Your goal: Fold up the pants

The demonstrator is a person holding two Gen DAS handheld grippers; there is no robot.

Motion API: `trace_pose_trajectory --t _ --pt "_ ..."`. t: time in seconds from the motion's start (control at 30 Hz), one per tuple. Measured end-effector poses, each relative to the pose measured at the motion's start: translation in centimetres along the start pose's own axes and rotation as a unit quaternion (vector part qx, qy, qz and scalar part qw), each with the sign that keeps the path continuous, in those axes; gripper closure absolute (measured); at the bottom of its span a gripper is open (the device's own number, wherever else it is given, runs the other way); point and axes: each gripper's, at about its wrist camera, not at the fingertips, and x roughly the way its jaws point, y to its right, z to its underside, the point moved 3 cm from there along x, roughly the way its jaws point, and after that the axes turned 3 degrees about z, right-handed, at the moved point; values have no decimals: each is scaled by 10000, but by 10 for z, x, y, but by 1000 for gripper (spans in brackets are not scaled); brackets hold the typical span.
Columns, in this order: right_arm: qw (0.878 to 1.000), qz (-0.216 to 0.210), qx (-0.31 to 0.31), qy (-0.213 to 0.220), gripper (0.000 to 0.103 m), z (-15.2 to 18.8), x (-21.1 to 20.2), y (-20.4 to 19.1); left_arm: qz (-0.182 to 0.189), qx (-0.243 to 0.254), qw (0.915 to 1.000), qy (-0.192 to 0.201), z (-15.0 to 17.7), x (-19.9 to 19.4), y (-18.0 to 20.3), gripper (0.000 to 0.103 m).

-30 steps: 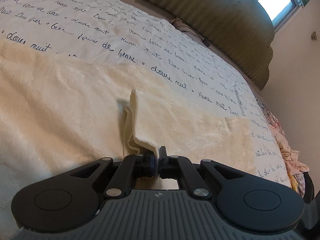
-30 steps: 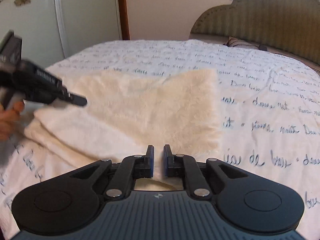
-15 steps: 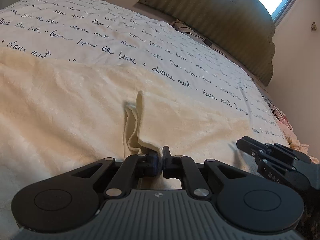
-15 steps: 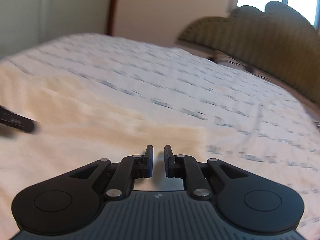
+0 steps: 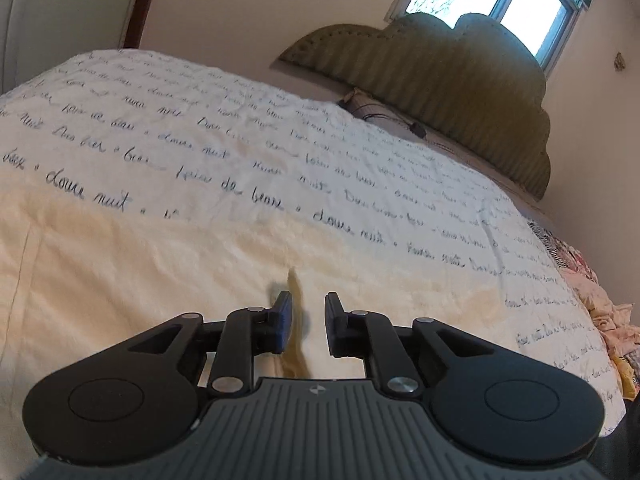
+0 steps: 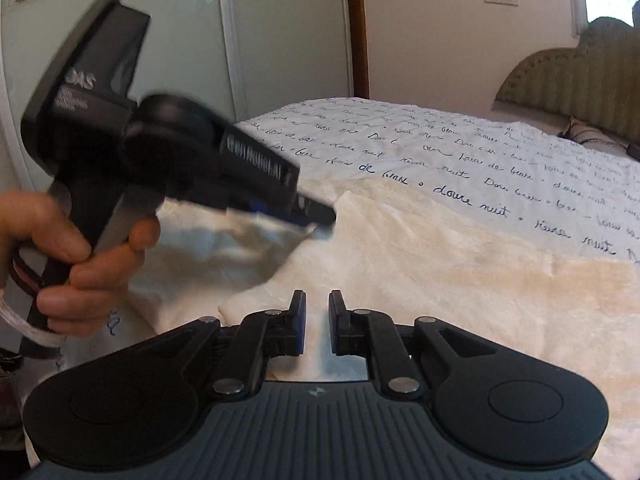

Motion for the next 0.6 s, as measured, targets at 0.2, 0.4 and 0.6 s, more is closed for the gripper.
trace_pose_trajectory --t 0.2,0.4,0.6 --pt "9967 472 -649 -113 92 16 11 -27 142 365 9976 -574 -8 47 20 79" --pt "9905 833 -1097 -3 92 14 2 -51 -396 798 9949 -478 9 61 20 79" --pt "9855 957 -1395 -94 92 18 7 -60 -902 1145 9888 -331 10 48 19 71"
